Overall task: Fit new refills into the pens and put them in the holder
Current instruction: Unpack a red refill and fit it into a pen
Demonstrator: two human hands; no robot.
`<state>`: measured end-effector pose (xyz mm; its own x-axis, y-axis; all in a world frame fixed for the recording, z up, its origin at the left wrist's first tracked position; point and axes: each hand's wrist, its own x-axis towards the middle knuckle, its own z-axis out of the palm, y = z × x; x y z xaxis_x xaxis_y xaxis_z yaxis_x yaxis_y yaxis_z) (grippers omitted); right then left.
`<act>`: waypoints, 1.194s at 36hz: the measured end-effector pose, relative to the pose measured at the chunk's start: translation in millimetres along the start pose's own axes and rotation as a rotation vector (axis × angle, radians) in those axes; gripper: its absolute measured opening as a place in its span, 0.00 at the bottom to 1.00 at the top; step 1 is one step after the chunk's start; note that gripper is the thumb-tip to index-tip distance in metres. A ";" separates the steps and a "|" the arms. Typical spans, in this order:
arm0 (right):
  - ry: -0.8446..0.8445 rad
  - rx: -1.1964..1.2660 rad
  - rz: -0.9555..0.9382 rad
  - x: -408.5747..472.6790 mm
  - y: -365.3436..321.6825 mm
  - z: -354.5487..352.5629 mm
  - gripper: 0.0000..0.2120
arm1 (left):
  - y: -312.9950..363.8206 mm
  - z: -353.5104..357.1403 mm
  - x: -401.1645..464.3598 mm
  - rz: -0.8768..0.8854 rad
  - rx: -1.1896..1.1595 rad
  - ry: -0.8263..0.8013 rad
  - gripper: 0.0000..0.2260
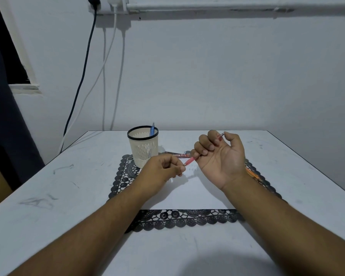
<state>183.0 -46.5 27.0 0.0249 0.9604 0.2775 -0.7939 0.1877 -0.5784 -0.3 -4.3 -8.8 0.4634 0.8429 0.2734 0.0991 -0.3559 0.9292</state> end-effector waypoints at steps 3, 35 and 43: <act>-0.003 -0.005 0.001 -0.1 0.4 0.0 0.13 | 0.7 0.0 -0.3 0.002 0.004 -0.003 0.03; -0.045 -0.005 -0.006 -1.3 -1.4 -2.3 0.12 | 0.1 -0.7 -0.5 0.004 -0.005 -0.025 0.02; -0.059 -0.004 -0.009 -2.3 -1.7 -1.3 0.12 | -0.1 -0.4 -0.8 0.002 0.003 -0.040 0.04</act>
<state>185.0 -48.8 26.3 -0.0044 0.9449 0.3272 -0.7914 0.1967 -0.5787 -1.0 -4.8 -9.0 0.4987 0.8253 0.2649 0.1010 -0.3588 0.9279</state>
